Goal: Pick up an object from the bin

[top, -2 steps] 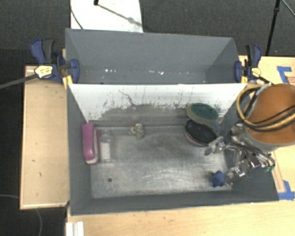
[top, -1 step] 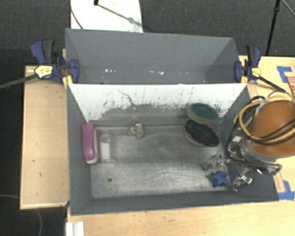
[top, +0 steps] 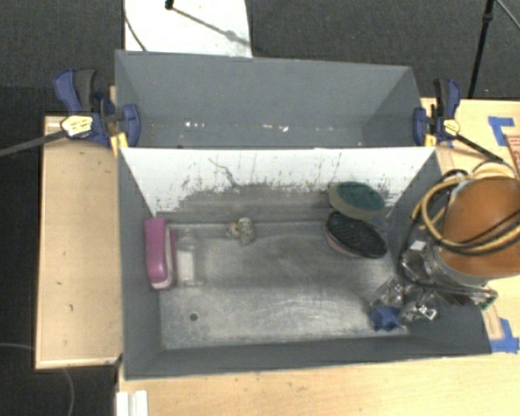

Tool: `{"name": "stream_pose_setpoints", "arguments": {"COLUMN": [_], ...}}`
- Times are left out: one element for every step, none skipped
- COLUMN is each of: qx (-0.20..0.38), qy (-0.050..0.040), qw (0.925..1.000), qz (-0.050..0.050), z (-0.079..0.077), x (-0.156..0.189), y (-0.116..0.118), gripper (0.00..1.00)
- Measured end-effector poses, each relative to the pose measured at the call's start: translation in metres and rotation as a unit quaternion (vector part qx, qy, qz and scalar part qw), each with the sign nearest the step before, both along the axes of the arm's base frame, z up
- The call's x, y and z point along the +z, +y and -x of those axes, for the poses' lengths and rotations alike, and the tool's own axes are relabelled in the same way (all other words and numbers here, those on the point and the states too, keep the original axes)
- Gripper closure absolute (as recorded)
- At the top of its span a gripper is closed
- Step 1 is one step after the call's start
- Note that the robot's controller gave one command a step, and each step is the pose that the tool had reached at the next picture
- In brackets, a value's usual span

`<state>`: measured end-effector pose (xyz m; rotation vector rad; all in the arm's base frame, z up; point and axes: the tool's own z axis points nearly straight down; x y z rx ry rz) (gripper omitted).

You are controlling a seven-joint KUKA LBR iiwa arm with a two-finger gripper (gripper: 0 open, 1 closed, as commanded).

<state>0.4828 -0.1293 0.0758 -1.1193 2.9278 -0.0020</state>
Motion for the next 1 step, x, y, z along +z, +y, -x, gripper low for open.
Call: {"name": "stream_pose_setpoints", "arguments": {"qx": [0.149], "qy": [-0.0011], "qw": [0.9888], "qz": [0.002], "z": [-0.0141], "x": [0.1514], "y": [0.0076], "gripper": [1.0]}}
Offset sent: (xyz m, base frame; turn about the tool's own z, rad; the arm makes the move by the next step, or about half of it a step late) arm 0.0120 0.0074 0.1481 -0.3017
